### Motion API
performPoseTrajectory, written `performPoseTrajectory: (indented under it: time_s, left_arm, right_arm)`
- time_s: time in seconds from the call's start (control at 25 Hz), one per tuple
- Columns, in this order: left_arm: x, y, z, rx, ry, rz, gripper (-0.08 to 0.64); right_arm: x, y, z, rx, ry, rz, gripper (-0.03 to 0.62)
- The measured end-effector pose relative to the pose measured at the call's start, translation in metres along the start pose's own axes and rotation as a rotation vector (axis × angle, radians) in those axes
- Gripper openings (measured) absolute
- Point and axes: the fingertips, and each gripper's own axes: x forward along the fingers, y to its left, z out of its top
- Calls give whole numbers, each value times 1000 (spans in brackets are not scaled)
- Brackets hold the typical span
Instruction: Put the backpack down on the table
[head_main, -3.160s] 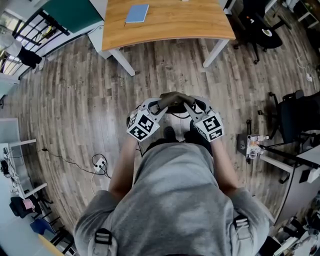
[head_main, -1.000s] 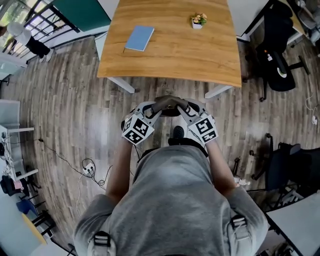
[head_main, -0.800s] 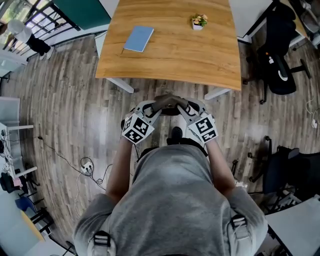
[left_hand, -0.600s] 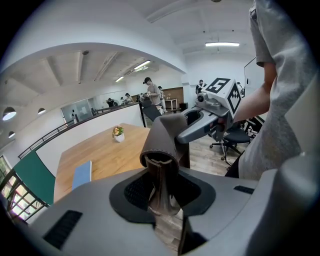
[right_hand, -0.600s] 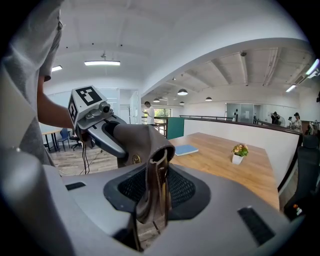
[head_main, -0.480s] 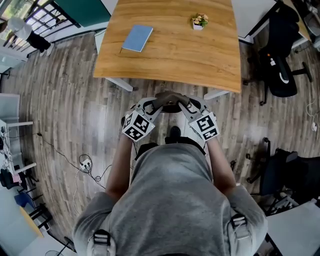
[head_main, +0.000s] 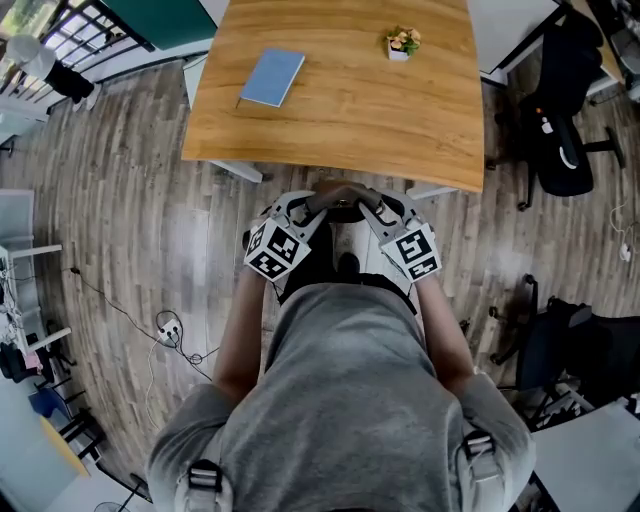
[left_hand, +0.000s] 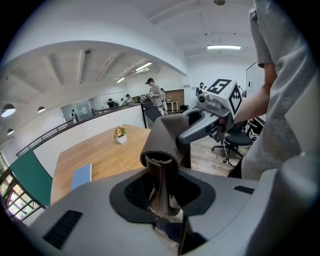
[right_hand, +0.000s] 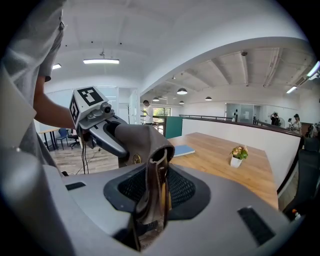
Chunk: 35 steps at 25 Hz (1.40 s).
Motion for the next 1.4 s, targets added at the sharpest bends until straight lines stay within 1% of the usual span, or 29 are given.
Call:
performPoseTrajectory:
  time_s: [0.12,0.36,0.52,0.84,1.12,1.4]
  left_arm:
    - [14,18,-2,4,-3,-17,110]
    - [47,63,3,31,2,-74,109]
    - [63,97,12,43,4,-99,109]
    - [91,163,30,66,-7,-138,109]
    - [117,206,39,89,-14,-181,109]
    - [137,233,42,101,-7,-209,110]
  right_arm:
    - [15,-14,0,5,6,-14,120]
    - [49,-56,-2,35,34,-58,120]
    - [71,-84,13,54,28,-77,120]
    - [112,-135,37,63,34,-122,120]
    - [140,-172,48,71,50,-162,120]
    - [161,-197,49,70,71,-179,120]
